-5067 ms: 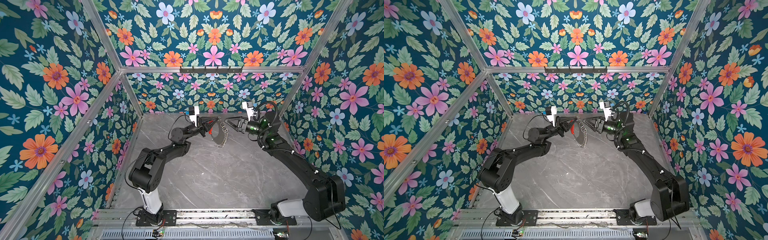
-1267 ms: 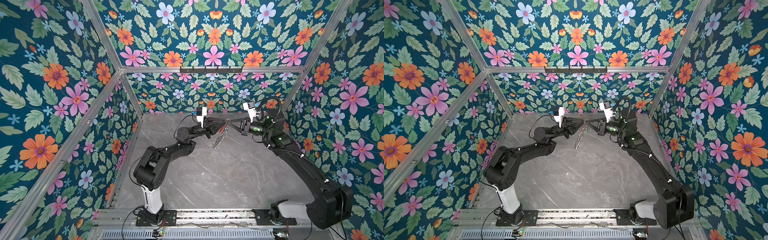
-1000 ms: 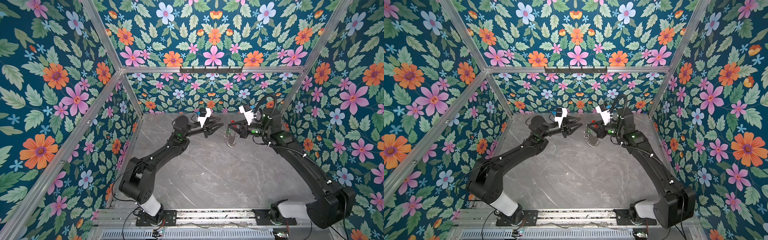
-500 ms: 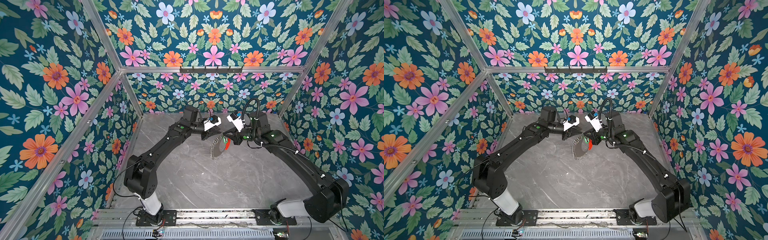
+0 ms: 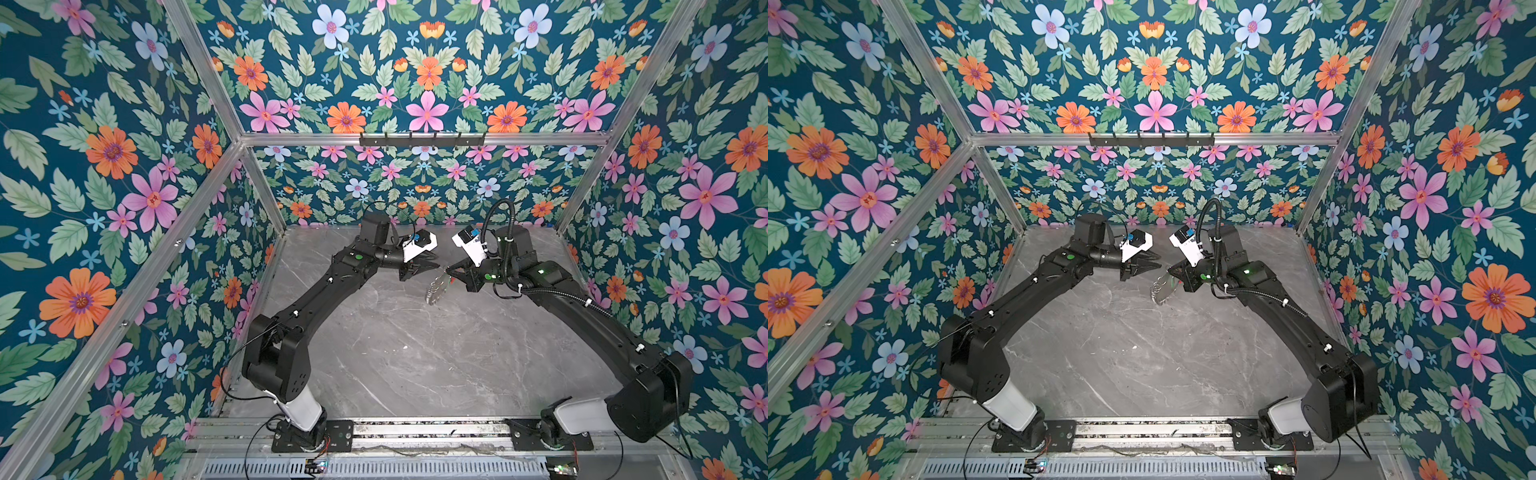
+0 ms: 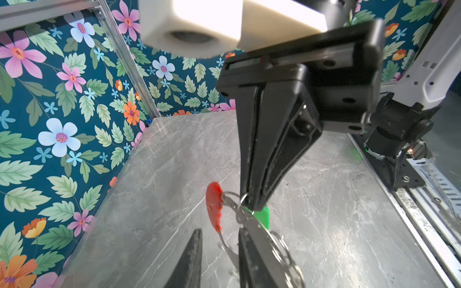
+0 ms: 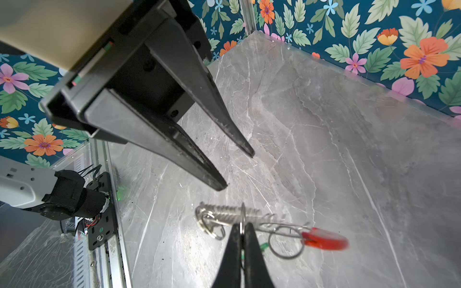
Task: Attach keys to a key ring
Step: Insert the key into the keyring.
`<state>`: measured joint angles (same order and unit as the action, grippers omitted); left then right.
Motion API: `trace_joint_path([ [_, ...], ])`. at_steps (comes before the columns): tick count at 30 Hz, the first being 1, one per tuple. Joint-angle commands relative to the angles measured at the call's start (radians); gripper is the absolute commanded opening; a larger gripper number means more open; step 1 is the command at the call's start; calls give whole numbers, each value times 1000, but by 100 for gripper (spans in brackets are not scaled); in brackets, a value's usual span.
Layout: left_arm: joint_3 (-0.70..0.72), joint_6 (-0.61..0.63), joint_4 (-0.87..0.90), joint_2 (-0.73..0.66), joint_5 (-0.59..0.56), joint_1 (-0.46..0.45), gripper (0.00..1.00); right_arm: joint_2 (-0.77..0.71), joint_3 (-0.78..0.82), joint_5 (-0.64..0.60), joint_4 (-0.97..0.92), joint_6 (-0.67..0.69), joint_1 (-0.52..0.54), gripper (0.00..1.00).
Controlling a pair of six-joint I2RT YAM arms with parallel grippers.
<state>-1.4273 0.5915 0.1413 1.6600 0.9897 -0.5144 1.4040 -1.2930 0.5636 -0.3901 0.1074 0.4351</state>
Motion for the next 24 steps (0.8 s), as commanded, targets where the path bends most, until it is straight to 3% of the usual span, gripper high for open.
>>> trace_joint_path([
  [1,-1,-49,-59,10,49,-3,27,-1,-8,14,46,2,5,0],
  [19,-12,-86,-68,40,83,-21,20,7,-27,23,47,-4,17,0],
  [24,-25,-72,-21,47,111,-22,2,15,-37,26,44,-6,18,0],
])
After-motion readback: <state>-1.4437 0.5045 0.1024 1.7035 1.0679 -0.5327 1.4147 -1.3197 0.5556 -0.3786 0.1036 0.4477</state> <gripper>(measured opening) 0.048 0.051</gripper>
